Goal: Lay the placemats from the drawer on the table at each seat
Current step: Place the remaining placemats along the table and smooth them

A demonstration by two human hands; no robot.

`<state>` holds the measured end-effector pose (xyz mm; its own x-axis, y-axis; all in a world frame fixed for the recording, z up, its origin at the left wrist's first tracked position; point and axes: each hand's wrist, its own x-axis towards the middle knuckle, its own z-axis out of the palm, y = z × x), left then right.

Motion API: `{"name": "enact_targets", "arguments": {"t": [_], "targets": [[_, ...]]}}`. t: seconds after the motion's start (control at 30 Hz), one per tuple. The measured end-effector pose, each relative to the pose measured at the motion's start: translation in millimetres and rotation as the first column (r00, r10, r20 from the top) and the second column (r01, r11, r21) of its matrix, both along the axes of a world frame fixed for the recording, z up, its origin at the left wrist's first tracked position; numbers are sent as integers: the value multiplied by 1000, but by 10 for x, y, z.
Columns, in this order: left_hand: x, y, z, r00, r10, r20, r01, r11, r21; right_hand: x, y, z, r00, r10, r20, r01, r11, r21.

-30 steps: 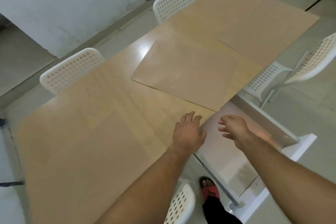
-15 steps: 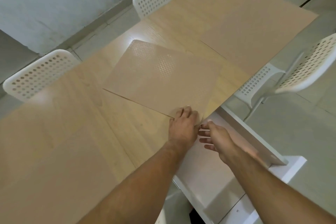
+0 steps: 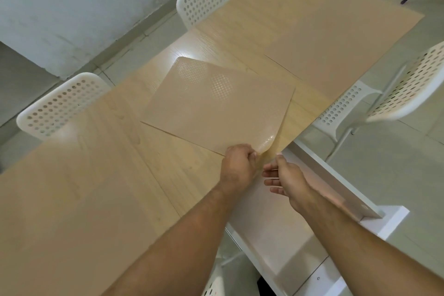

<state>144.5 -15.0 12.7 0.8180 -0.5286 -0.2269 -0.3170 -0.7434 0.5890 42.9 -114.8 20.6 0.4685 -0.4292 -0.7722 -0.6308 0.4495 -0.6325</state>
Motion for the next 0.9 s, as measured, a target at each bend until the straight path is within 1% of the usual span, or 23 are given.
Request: {"name": "enact_targets", "arguments": {"t": [0.1,0.2,0.23,0.27,0.3,0.37,0.43,0.47,0.5,0.53,0.57,0.6,0.63,0.67,0.7,0.73,0.77,0.8,0.83,0.87,0.9], "targets": [[-31,-19,51,999,43,-32,-43,999,-26,19,-6,16,1000,-13,17,13,1000,1],[-55,-17,151,972,161,-170,-179,979,-96,35,-23,49,999,-35,30,35,999,5],[-62,-6,189,966,186,-179,-209,970,-123,44,-28,69,998,-52,43,51,999,18],[-73,7,205,973,184,-140,-205,965,-161,64,-32,98,995,-73,69,70,997,42],[-92,27,219,983,164,-79,-177,965,-193,95,-39,139,990,-98,103,89,992,89],[-159,82,252,994,95,52,-77,960,-270,193,-82,211,967,-193,165,147,955,258],[-254,163,259,986,-49,159,96,947,-305,320,-148,264,939,-305,161,215,881,421],[-298,208,272,969,-130,210,192,933,-306,374,-173,278,934,-330,140,234,858,458],[-325,254,280,950,-193,247,264,916,-302,425,-181,260,933,-339,118,251,851,460],[-338,309,285,940,-228,255,303,902,-309,461,-171,227,935,-341,94,271,862,429],[-344,370,293,941,-231,245,305,895,-325,474,-158,186,940,-336,66,291,884,366],[-348,420,295,955,-196,222,266,898,-350,468,-142,164,941,-335,50,306,905,296],[-346,475,285,974,-121,190,187,907,-377,460,-127,137,941,-335,54,313,919,239],[-337,523,280,990,-6,140,63,909,-412,447,-111,119,940,-334,63,316,928,198],[-317,551,311,988,142,61,-101,894,-437,436,-87,120,935,-345,83,325,927,188],[-270,577,304,951,307,-32,-290,854,-431,423,-66,128,924,-367,110,340,918,207],[-202,590,316,872,470,-137,-484,786,-384,411,-47,142,911,-390,133,355,907,226],[-104,607,310,745,619,-249,-667,679,-307,390,-34,164,900,-409,152,366,897,247],[-7,633,354,591,723,-357,-807,535,-251,377,-20,183,893,-416,173,364,892,267],[104,685,364,436,771,-464,-900,381,-213,362,-12,194,887,-417,199,355,890,285],[202,736,369,311,765,-565,-950,239,-200,344,-13,207,883,-415,220,343,890,302]]}}
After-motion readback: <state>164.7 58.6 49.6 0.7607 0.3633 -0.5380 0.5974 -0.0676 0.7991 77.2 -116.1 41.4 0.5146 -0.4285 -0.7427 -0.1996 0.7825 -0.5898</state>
